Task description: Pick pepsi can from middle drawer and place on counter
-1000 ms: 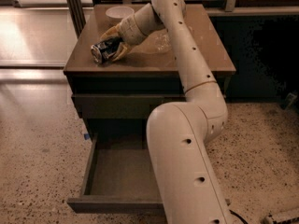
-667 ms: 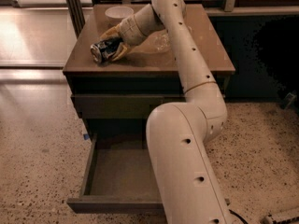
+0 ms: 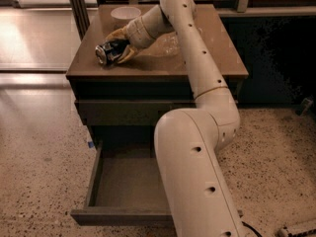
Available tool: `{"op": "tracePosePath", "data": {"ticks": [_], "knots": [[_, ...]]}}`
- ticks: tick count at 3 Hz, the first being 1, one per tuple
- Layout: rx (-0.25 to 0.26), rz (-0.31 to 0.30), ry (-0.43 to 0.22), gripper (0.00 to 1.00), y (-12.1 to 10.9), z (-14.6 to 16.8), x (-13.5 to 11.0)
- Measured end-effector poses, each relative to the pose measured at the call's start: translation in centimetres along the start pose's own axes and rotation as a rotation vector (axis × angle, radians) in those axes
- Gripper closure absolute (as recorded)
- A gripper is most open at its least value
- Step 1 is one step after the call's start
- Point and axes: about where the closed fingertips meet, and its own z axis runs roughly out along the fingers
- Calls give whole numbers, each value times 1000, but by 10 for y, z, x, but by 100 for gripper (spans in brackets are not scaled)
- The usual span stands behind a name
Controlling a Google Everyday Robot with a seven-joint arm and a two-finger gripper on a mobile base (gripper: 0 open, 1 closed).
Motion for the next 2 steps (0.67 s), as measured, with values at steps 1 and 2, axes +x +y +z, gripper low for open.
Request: {"op": "tracePosePath", "data": {"ticks": [1, 2], "knots": [[0, 0, 0, 11, 0, 0, 0], [0, 0, 0, 0, 0, 0, 0]]}}
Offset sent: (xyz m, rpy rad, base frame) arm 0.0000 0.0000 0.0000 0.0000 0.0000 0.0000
